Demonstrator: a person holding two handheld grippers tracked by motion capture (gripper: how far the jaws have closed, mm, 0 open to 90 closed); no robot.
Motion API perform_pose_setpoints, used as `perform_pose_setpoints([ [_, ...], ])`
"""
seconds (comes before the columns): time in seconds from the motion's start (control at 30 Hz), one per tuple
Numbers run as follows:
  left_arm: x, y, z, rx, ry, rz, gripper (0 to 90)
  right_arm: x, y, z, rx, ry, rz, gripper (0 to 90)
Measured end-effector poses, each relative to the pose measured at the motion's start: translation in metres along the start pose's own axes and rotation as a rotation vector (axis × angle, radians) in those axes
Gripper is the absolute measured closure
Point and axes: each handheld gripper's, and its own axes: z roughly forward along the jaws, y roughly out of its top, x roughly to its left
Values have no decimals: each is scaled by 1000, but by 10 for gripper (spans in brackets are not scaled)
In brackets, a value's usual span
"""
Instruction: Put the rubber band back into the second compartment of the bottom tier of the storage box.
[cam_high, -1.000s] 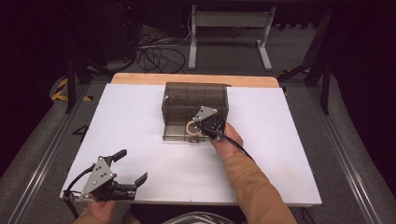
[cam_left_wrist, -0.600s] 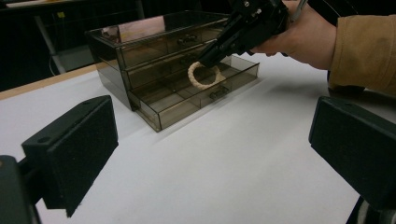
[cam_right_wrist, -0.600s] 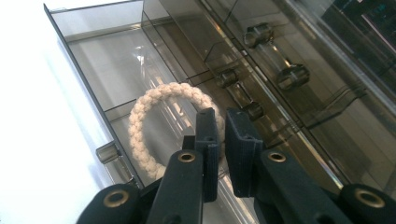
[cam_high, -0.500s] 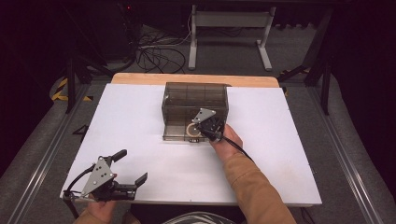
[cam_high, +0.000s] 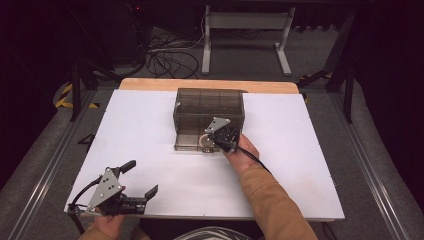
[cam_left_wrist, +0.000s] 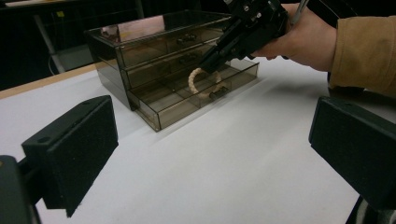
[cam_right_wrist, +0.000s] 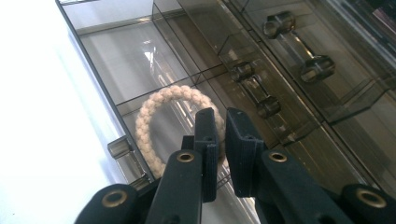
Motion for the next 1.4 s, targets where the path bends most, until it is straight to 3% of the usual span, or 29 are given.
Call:
perform_pose_setpoints([
  [0.33,0,0,0,0,0,-1,18,1,0,0,1,18,6,809],
  [0.53,0,0,0,0,-1,-3,18,0,0,-1,-8,16,6,740],
  [0.67,0,0,0,0,1,-1,18,-2,2,-6,-29,15,18,678],
  [0.77,1,0,0,0,1,-2,18,-4,5,-15,-70,56,77,538],
  [1.0,0,0,0,0,5,-2,18,-5,10,-38,-161,94,103,364],
  [1.17,0,1,0,-4,9,-4,18,-4,13,-51,-210,94,106,334],
  [1.4,0,1,0,1,7,4,18,-2,15,-58,-228,90,98,326],
])
